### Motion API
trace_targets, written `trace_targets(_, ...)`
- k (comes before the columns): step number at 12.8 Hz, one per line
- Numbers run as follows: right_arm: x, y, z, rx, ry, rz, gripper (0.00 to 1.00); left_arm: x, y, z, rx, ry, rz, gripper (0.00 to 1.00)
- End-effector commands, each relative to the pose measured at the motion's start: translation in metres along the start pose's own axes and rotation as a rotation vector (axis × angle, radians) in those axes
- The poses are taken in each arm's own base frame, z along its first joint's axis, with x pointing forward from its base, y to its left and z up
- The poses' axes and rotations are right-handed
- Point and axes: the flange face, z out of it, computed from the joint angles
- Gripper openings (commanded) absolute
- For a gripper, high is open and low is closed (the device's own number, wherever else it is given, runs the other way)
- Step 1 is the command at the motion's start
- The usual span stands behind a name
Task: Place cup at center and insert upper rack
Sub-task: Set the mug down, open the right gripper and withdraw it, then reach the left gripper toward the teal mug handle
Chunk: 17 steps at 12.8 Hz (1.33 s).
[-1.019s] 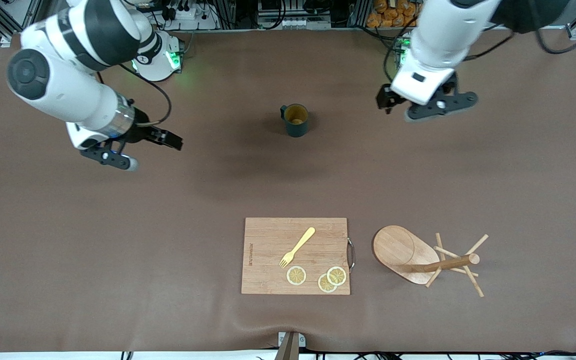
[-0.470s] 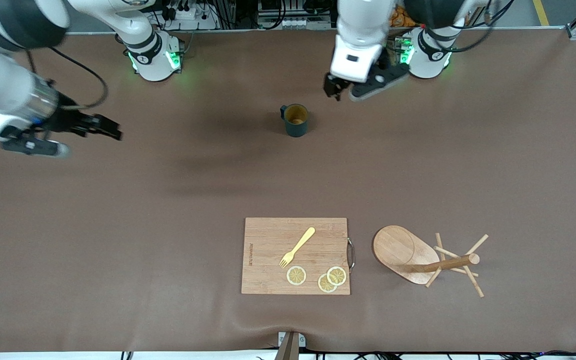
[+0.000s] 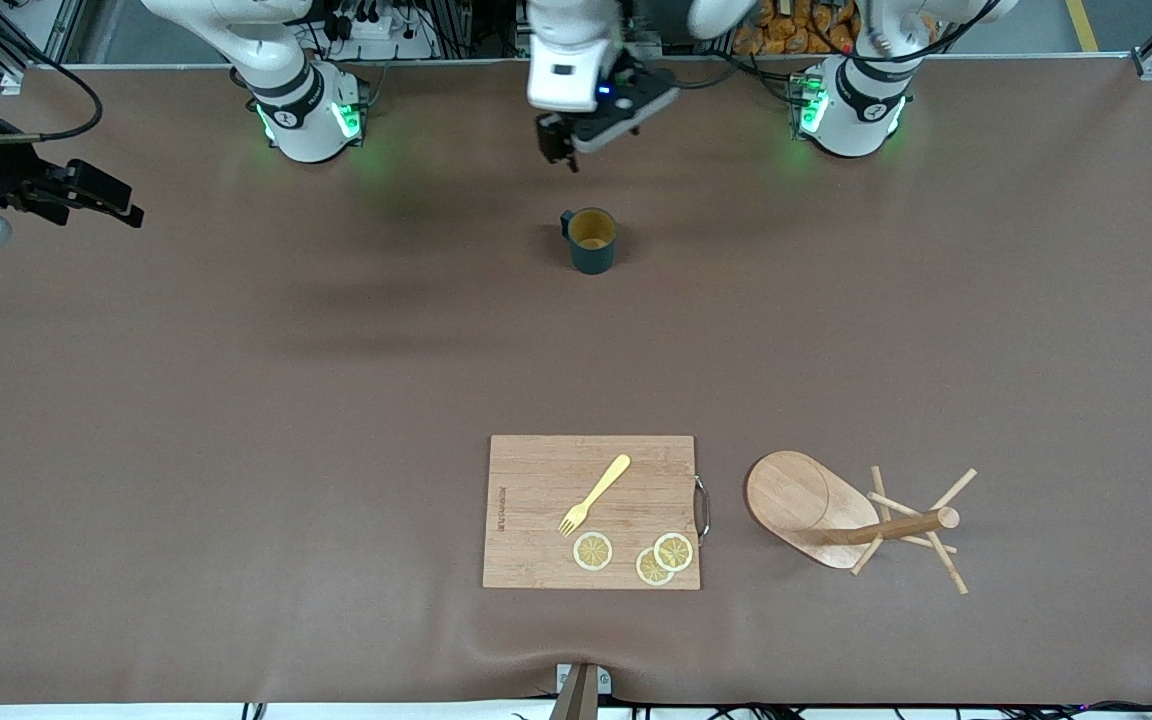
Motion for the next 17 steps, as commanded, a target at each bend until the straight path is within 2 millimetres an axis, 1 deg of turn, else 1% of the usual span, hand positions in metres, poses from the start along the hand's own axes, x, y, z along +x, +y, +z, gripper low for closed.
trace_targets(1,0.004,0.004,0.02,-0.015,-0.01,-0.001,1.0,-0.072,0.042,0.028,-0.005,0.034,-0.089,1.0)
trace_targets(2,0.005,0.012,0.021,-0.013,-0.012,0.014,1.0,-0.101,0.05,0.044,-0.013,0.078,-0.132,1.0)
trace_targets(3,0.005,0.024,0.02,-0.006,-0.01,0.039,1.0,-0.124,0.058,0.062,-0.012,0.109,-0.157,1.0)
trace_targets(4,0.005,0.03,0.022,0.003,-0.015,0.053,1.0,-0.144,0.063,0.078,-0.013,0.151,-0.153,1.0)
trace_targets(6,0.006,0.034,0.022,0.004,-0.008,0.057,1.0,-0.17,0.075,0.121,-0.026,0.217,-0.201,1.0)
trace_targets(7,0.008,0.033,0.022,0.004,0.005,0.055,1.0,-0.176,0.082,0.138,-0.057,0.229,-0.256,1.0)
trace_targets(8,0.01,0.03,0.021,-0.001,0.018,0.032,1.0,-0.177,0.089,0.152,-0.083,0.241,-0.3,1.0)
trace_targets(9,0.012,0.028,0.022,-0.01,0.033,0.005,1.0,-0.183,0.09,0.165,-0.09,0.261,-0.32,1.0)
trace_targets(10,0.012,0.027,0.022,-0.01,0.037,-0.003,1.0,-0.185,0.091,0.176,-0.091,0.29,-0.332,1.0)
trace_targets(12,0.014,0.022,0.024,-0.011,0.044,-0.01,1.0,-0.192,0.089,0.204,-0.069,0.34,-0.364,1.0)
trace_targets(13,0.015,0.021,0.024,-0.012,0.046,-0.013,1.0,-0.192,0.088,0.213,-0.065,0.366,-0.384,1.0)
trace_targets(15,0.015,0.019,0.028,-0.012,0.038,-0.014,1.0,-0.196,0.083,0.24,-0.025,0.424,-0.376,1.0)
trace_targets(16,0.015,0.016,0.031,-0.013,0.033,-0.018,1.0,-0.197,0.082,0.251,-0.01,0.445,-0.372,1.0)
trace_targets(17,0.015,0.016,0.031,-0.013,0.034,-0.015,1.0,-0.193,0.081,0.258,0.005,0.464,-0.377,1.0)
